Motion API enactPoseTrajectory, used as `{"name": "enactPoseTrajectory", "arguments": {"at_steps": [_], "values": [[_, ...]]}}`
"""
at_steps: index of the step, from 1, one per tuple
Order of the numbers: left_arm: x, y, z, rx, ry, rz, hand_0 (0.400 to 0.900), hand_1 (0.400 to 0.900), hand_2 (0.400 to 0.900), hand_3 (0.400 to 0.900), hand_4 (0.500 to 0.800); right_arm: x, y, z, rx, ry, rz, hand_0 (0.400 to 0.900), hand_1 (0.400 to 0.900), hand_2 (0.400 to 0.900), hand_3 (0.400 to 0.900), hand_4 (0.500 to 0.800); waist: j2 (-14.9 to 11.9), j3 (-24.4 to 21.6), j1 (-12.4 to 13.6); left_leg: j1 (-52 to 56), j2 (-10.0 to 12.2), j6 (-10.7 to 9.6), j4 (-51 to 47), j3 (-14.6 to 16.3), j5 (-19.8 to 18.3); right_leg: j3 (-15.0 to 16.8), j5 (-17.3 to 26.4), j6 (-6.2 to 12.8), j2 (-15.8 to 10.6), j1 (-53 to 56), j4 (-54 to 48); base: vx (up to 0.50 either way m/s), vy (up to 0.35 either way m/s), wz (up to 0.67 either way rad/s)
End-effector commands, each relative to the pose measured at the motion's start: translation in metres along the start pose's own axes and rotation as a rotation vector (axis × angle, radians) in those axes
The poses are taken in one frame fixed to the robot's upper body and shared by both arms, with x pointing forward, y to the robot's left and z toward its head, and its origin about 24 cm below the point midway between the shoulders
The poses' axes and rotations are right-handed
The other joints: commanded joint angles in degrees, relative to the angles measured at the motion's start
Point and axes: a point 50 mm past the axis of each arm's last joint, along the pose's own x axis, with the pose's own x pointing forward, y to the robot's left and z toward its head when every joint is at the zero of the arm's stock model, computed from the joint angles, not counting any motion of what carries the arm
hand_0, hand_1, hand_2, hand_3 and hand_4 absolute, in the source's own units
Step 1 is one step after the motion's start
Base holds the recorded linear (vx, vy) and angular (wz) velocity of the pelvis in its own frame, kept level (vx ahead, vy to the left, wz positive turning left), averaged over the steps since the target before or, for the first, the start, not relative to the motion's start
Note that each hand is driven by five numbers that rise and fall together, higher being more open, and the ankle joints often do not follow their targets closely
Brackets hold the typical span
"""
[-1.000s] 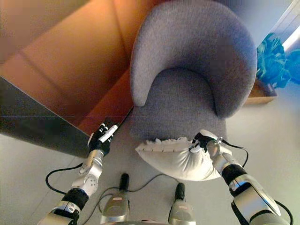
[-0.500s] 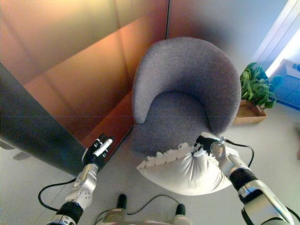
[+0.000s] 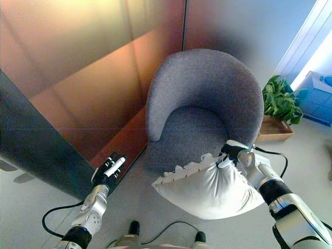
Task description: Pick up the pillow and put it on the sofa.
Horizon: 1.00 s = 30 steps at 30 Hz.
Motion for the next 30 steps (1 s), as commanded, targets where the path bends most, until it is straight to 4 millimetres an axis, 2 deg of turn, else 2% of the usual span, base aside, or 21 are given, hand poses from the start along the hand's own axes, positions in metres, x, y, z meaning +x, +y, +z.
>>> {"name": "enactPoseTrajectory", "arguments": {"at_steps": [1, 6, 15, 24, 30], "values": [[0.008, -0.015, 0.021, 0.083, -0.092, -0.111, 0.9, 0.9, 0.9, 0.9, 0.8, -0.038, -0.131, 0.026, -0.023, -0.054, -0.392, 0.4, 0.4, 0.4, 0.4, 0.5, -2.48, -8.68, 1.95, 2.42, 1.26, -0.01, 0.49, 0.63, -2.18, -2.06, 1.78, 3.07, -4.36, -0.6, 1.25, 0.04, 0.012, 0.05], [0.006, -0.014, 0.02, 0.087, -0.087, -0.13, 0.9, 0.9, 0.9, 0.9, 0.8, -0.044, -0.15, 0.023, -0.012, -0.021, -0.434, 0.4, 0.4, 0.4, 0.4, 0.5, -2.5, -9.3, 2.8, 2.02, 1.33, -0.03, 0.43, 0.22, -1.84, -2.43, 1.74, 3.04, -4.35, -0.59, 1.28, 0.05, 0.011, 0.06], [0.002, -0.013, 0.019, 0.108, -0.071, -0.172, 0.9, 0.9, 0.9, 0.9, 0.8, -0.058, -0.18, 0.006, 0.011, 0.059, -0.538, 0.4, 0.4, 0.4, 0.4, 0.5, -2.63, -9.55, 4.46, 1.74, 1.19, 0.05, 0.19, -1.09, -1.69, -3.45, 1.45, 2.85, -4.21, -0.07, 1.29, 0.07, 0.0, 0.08], [-0.005, 0.001, 0.016, 0.132, -0.047, -0.173, 0.9, 0.9, 0.9, 0.9, 0.8, -0.092, -0.223, 0.003, 0.002, 0.114, -0.637, 0.4, 0.4, 0.4, 0.4, 0.5, -3.31, -9.76, 5.68, 1.78, 1.12, 0.09, 0.0, -2.07, -1.68, -4.06, 1.11, 2.75, -3.95, 0.46, 1.35, 0.08, -0.01, 0.07], [-0.007, -0.002, 0.018, 0.15, -0.052, -0.221, 0.9, 0.9, 0.9, 0.9, 0.8, -0.101, -0.232, -0.01, 0.018, 0.199, -0.617, 0.4, 0.4, 0.4, 0.4, 0.5, -3.67, -9.76, 6.31, 1.73, 0.95, 0.33, -0.01, -2.89, -1.8, -3.96, 0.81, 2.49, -3.63, 0.59, 1.3, 0.1, -0.023, 0.05]]}}
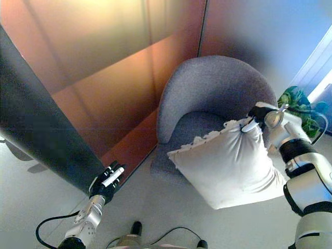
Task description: Pick up the pillow and put it on the sofa.
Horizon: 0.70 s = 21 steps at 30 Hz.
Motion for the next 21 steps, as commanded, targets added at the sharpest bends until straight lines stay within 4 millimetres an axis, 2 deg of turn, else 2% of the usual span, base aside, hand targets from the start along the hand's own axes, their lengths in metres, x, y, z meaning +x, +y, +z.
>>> {"name": "enactPoseTrajectory", "arguments": {"at_steps": [1, 5, 10, 13, 14, 15, 16, 17, 21], "values": [[0.005, -0.021, 0.035, 0.128, -0.122, -0.19, 0.9, 0.9, 0.9, 0.9, 0.8, -0.042, -0.11, 0.004, -0.009, 0.025, -0.366, 0.4, 0.4, 0.4, 0.4, 0.5, -4.13, -8.03, 3.14, 2.63, 1.3, 0.33, -0.33, 0.08, -1.86, -0.93, 1.52, 2.12, -3.53, -0.71, 1.3, 0.09, -0.03, 0.05], [0.001, -0.022, 0.035, 0.134, -0.115, -0.219, 0.9, 0.9, 0.9, 0.9, 0.8, -0.041, -0.11, -0.01, -0.002, 0.086, -0.454, 0.4, 0.4, 0.4, 0.4, 0.5, -3.91, -7.61, 3.95, 2.26, 1.5, 0.21, -0.35, -0.45, -1.87, -1.29, 1.64, 2.17, -3.21, -0.57, 0.72, 0.08, -0.033, 0.07], [0.003, -0.025, 0.043, 0.149, -0.131, -0.246, 0.9, 0.9, 0.9, 0.9, 0.8, -0.043, -0.113, -0.017, 0.04, 0.133, -0.524, 0.4, 0.4, 0.4, 0.4, 0.5, -4.01, -6.33, 4.6, 0.27, 1.79, -0.14, -0.35, -1.21, -1.58, -1.73, 1.65, 2.37, -2.99, -2.08, 0.69, -0.01, -0.044, 0.1], [0.007, -0.034, 0.057, 0.156, -0.183, -0.278, 0.9, 0.9, 0.9, 0.9, 0.8, -0.04, -0.108, -0.016, 0.073, 0.165, -0.503, 0.4, 0.4, 0.4, 0.4, 0.5, -4.09, -4.28, 4.93, -1.99, 1.76, -0.18, -0.35, -2.14, -1.49, -1.32, 1.64, 2.21, -2.69, -4.32, 0.76, -0.15, -0.095, 0.07], [0.01, -0.038, 0.065, 0.157, -0.21, -0.291, 0.9, 0.9, 0.9, 0.9, 0.8, -0.039, -0.107, -0.014, 0.083, 0.173, -0.505, 0.422, 0.422, 0.422, 0.422, 0.513, -4.1, -3.22, 5.07, -2.89, 1.8, -0.16, -0.35, -2.4, -1.4, -1.24, 1.72, 2.17, -2.6, -5.16, 0.83, -0.31, -0.121, 0.0], [0.012, -0.042, 0.072, 0.158, -0.237, -0.299, 0.9, 0.9, 0.9, 0.9, 0.8, -0.038, -0.106, -0.012, 0.091, 0.171, -0.516, 0.494, 0.494, 0.494, 0.494, 0.556, -4.11, -2.3, 5.16, -3.74, 1.88, -0.12, -0.35, -2.76, -1.39, -1.11, 1.76, 2.11, -2.42, -5.9, 0.8, -0.29, -0.09, -0.02], [0.014, -0.046, 0.078, 0.158, -0.258, -0.306, 0.9, 0.9, 0.9, 0.9, 0.8, -0.037, -0.105, -0.01, 0.099, 0.171, -0.526, 0.759, 0.759, 0.759, 0.759, 0.715, -4.07, -1.56, 5.2, -4.46, 1.85, -0.06, -0.35, -3.05, -1.35, -0.99, 1.83, 2.06, -2.25, -6.51, 0.77, -0.25, -0.085, -0.04], [0.016, -0.052, 0.085, 0.156, -0.28, -0.314, 0.9, 0.9, 0.9, 0.9, 0.8, -0.036, -0.105, -0.008, 0.107, 0.169, -0.542, 0.9, 0.9, 0.9, 0.9, 0.8, -3.97, -0.8, 5.18, -5.26, 1.82, 0.03, -0.35, -3.33, -1.32, -0.82, 1.85, 2.0, -2.09, -7.13, 0.72, -0.22, -0.074, -0.03], [0.019, -0.064, 0.097, 0.156, -0.323, -0.326, 0.9, 0.9, 0.9, 0.9, 0.8, -0.038, -0.108, -0.007, 0.125, 0.169, -0.566, 0.9, 0.9, 0.9, 0.9, 0.8, -3.8, 0.69, 5.08, -6.74, 1.72, 0.26, -0.35, -3.95, -1.17, -0.5, 1.78, 1.81, -1.75, -8.13, 0.6, -0.08, -0.032, -0.01]]}}
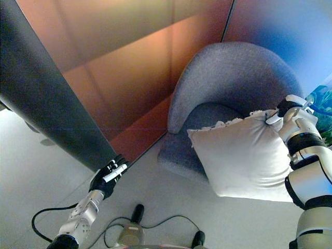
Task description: Pick up the pillow and put it on the sofa.
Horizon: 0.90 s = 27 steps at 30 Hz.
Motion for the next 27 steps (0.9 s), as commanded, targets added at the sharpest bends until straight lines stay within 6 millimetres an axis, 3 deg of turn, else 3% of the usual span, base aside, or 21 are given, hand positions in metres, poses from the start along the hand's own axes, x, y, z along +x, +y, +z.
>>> {"name": "enactPoseTrajectory", "arguments": {"at_steps": [1, 27], "values": [[0.023, -0.044, 0.075, 0.072, -0.28, -0.186, 0.9, 0.9, 0.9, 0.9, 0.8, -0.022, -0.102, 0.026, 0.063, -0.045, -0.334, 0.9, 0.9, 0.9, 0.9, 0.8, -2.44, 0.08, 1.37, 2.36, 0.83, 1.11, -0.43, 0.37, -4.43, 2.15, 1.19, 2.67, -3.56, -1.03, 0.41, 0.0, 0.0, 0.0], [0.005, -0.022, 0.037, 0.078, -0.141, -0.151, 0.9, 0.9, 0.9, 0.9, 0.8, -0.012, -0.075, 0.002, -0.05, 0.003, -0.342, 0.9, 0.9, 0.9, 0.9, 0.8, -1.57, -5.38, 1.21, 8.0, 0.72, 1.1, -0.43, 2.38, -5.99, 2.13, -0.44, 2.95, -4.62, 4.46, 0.24, 0.06, 0.019, 0.0]]}}
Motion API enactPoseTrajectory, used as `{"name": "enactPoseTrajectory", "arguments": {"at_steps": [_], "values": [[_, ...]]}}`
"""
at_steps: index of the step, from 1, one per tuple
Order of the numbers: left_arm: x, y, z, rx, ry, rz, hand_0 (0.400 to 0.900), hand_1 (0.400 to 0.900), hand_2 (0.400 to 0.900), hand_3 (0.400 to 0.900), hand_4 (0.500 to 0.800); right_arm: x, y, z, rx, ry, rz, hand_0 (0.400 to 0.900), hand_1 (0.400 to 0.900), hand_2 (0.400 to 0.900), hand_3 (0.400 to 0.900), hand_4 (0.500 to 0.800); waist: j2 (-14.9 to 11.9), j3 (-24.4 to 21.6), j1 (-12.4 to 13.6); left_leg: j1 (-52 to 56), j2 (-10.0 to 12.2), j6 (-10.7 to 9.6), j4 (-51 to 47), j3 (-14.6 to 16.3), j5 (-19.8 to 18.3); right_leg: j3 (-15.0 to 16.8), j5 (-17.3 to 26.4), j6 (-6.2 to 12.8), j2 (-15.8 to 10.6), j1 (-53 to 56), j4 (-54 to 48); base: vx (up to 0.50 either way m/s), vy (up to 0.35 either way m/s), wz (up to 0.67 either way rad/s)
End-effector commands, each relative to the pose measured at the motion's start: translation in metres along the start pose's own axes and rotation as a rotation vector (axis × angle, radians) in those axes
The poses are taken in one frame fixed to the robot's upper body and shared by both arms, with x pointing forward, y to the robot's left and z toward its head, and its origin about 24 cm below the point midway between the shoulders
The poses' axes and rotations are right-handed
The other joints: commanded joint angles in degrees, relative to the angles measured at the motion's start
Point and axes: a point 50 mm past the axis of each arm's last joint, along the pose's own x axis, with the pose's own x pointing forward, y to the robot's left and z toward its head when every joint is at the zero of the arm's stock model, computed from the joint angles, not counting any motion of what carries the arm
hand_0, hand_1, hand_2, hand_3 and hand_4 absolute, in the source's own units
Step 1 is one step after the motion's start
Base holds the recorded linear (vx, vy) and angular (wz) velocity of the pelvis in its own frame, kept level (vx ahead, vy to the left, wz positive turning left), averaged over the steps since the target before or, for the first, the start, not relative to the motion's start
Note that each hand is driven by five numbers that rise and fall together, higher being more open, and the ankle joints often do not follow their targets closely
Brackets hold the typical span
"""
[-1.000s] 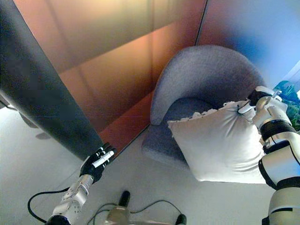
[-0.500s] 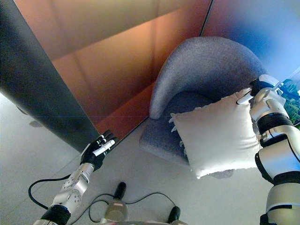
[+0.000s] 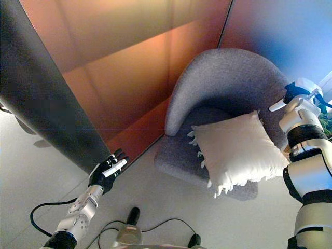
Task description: Pick up the pillow and put it on the sofa.
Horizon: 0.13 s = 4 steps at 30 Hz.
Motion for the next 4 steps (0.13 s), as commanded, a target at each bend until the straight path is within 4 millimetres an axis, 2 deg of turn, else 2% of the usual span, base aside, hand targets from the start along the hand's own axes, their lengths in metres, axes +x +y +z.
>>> {"name": "enactPoseTrajectory", "arguments": {"at_steps": [1, 4], "values": [[0.0068, -0.0201, 0.0288, 0.064, -0.124, -0.134, 0.9, 0.9, 0.9, 0.9, 0.8, -0.0025, -0.0455, -0.0035, -0.107, -0.005, -0.197, 0.9, 0.9, 0.9, 0.9, 0.8, -1.32, -6.73, 1.77, 2.83, 0.81, 0.73, -0.39, 1.88, -5.56, 2.07, 0.37, 2.92, -4.31, -0.72, 0.45, 0.0, 0.0, 0.0], [0.0067, -0.0195, 0.0279, 0.066, -0.12, -0.14, 0.9, 0.9, 0.9, 0.9, 0.8, -0.0021, -0.044, -0.0042, -0.101, -0.007, -0.192, 0.9, 0.9, 0.9, 0.9, 0.8, -1.25, -6.62, 1.71, 3.0, 0.84, 0.73, -0.39, 1.94, -5.64, 2.12, 0.29, 2.89, -4.27, -0.6, 0.45, 0.0, 0.0, 0.0]]}}
